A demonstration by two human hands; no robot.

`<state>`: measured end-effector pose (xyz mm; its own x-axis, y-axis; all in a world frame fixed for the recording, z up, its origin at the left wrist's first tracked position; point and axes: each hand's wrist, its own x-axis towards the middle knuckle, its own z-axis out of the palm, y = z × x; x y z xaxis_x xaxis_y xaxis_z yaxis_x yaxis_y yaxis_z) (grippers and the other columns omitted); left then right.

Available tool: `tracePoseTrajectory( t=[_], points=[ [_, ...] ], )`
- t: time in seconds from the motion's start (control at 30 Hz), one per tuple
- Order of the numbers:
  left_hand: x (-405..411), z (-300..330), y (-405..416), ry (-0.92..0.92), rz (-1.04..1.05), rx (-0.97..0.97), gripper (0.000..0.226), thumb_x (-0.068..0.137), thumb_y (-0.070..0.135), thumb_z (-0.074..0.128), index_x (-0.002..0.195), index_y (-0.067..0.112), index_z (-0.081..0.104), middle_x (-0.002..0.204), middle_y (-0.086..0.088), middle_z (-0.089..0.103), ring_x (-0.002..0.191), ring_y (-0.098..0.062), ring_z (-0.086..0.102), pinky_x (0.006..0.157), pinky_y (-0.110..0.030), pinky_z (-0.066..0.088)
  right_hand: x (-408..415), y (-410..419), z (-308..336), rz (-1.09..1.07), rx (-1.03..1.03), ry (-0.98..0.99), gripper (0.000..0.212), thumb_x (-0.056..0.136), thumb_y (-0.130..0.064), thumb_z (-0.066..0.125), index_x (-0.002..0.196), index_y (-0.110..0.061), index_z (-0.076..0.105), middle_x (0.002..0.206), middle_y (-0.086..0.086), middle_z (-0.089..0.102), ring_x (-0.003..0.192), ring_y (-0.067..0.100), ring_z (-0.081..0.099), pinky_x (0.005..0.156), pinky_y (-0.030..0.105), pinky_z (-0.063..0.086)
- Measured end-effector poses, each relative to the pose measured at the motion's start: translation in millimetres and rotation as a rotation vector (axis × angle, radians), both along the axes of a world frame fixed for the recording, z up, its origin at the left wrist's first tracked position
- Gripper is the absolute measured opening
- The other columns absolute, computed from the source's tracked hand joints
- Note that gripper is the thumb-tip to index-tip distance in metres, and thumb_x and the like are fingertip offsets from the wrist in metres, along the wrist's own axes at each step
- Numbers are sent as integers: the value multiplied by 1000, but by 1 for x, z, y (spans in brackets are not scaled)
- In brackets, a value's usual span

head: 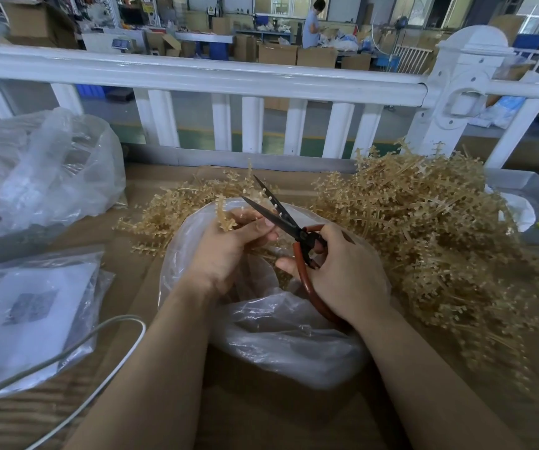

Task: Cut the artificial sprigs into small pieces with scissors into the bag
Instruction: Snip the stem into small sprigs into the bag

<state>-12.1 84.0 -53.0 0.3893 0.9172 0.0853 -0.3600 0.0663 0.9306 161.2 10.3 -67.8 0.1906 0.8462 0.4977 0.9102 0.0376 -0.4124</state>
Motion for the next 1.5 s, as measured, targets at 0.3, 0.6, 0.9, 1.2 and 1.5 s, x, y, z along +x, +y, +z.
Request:
tracePoseTrajectory(
  t=[0.3, 0.6, 0.9, 1.2, 1.5],
  points=[
    [0, 0, 0, -12, -49, -43, 11, 66, 19, 79, 76, 14, 76, 78, -5, 73, 75, -17, 69, 70, -27, 56, -2, -2, 3, -12, 23, -7, 78, 65, -102, 25, 102, -38, 48, 74, -34, 39, 72, -6, 45, 59, 6, 27],
    [1, 0, 0, -143, -41, -50, 9, 74, 11, 74, 80, 16, 72, 79, -1, 71, 75, -14, 69, 72, -26, 56, -1, -3, 3, 0, -7, 6, 77, 67, -96, 38, 104, -31, 56, 79, -27, 48, 74, -1, 51, 60, 6, 29],
    [2, -1, 2, -194, 12, -16, 8, 74, 7, 73, 77, 15, 73, 75, -1, 71, 72, -15, 70, 69, -27, 57, 0, -1, 3, 23, -25, -3, 75, 70, -92, 46, 105, -28, 60, 80, -21, 58, 77, 4, 62, 66, 23, 51],
    [3, 3, -4, -143, 19, -13, 10, 73, 14, 68, 82, 11, 68, 68, 1, 69, 64, -10, 66, 63, -21, 55, -2, -5, 5, 19, -20, -16, 64, 69, -94, 42, 99, -38, 49, 70, -32, 42, 62, -17, 39, 57, 4, 24],
    [2, 0, -4, -102, -20, -79, 11, 72, 12, 73, 83, 10, 71, 71, -4, 72, 65, -13, 69, 60, -21, 55, -2, -4, 4, 2, -1, -23, 71, 66, -103, 26, 97, -40, 39, 74, -32, 39, 65, -20, 32, 58, 4, 22]
  ],
)
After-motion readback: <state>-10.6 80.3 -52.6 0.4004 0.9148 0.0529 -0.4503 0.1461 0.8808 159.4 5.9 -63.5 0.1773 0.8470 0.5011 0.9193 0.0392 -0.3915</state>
